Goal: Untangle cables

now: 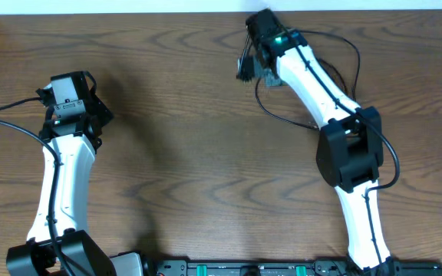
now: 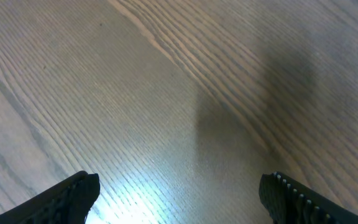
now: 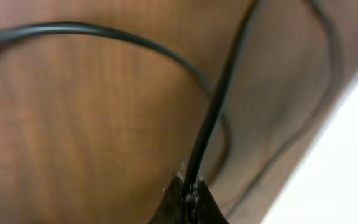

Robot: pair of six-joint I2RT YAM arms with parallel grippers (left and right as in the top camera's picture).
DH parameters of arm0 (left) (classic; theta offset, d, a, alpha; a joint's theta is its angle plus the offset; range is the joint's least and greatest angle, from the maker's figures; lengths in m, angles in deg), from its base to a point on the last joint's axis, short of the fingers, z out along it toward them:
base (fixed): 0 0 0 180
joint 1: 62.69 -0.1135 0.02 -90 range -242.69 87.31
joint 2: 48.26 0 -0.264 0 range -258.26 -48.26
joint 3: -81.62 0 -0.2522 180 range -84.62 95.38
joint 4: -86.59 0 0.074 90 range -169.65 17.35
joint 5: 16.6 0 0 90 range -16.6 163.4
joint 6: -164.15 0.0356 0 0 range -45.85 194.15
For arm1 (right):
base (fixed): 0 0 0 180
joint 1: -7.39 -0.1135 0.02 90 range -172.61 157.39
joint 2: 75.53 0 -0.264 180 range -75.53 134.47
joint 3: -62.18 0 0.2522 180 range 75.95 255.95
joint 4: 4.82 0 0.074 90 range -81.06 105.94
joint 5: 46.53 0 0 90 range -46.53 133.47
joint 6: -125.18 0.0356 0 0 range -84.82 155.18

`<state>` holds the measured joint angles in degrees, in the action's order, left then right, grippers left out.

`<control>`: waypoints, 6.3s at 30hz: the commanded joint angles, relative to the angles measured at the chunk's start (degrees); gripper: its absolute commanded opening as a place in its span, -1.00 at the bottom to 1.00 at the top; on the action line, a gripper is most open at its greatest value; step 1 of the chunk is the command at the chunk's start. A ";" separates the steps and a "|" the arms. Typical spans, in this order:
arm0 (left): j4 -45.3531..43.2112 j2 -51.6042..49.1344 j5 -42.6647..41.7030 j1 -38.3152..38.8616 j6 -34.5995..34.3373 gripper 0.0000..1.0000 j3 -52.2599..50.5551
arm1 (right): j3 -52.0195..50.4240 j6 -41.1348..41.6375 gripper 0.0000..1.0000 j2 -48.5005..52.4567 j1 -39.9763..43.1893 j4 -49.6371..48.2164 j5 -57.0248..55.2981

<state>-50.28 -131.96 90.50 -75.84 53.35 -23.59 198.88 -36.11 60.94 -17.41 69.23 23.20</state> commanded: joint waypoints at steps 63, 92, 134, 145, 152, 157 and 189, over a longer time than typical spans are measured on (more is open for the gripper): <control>-0.09 -0.22 1.42 -0.28 -0.33 0.74 1.07 | -19.43 63.95 0.99 -0.35 1.62 -14.14 24.65; -0.09 -0.22 1.42 -0.28 -0.33 0.74 1.07 | -21.16 71.08 -0.98 -0.35 34.99 -30.73 14.88; -0.09 -0.22 1.42 -0.28 -0.33 0.74 1.07 | -21.90 75.19 0.99 -23.91 28.57 2.36 21.27; -0.09 -0.22 1.42 -0.28 -0.33 0.74 1.07 | -33.88 93.26 0.99 -23.85 22.18 5.70 10.71; -0.09 -0.22 1.42 -0.28 -0.33 0.74 1.07 | -44.11 102.95 0.99 -23.85 22.43 4.13 7.37; -0.09 -0.22 1.42 -0.28 -0.33 0.74 1.07 | -49.62 108.78 0.99 -23.85 24.37 -2.19 7.45; -0.09 -0.22 1.42 -0.28 -0.33 0.74 1.07 | -64.17 101.83 0.89 -23.85 43.23 -31.98 11.61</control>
<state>-50.30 -131.96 90.52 -75.82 53.33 -23.59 138.01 68.76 32.22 25.39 38.13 34.41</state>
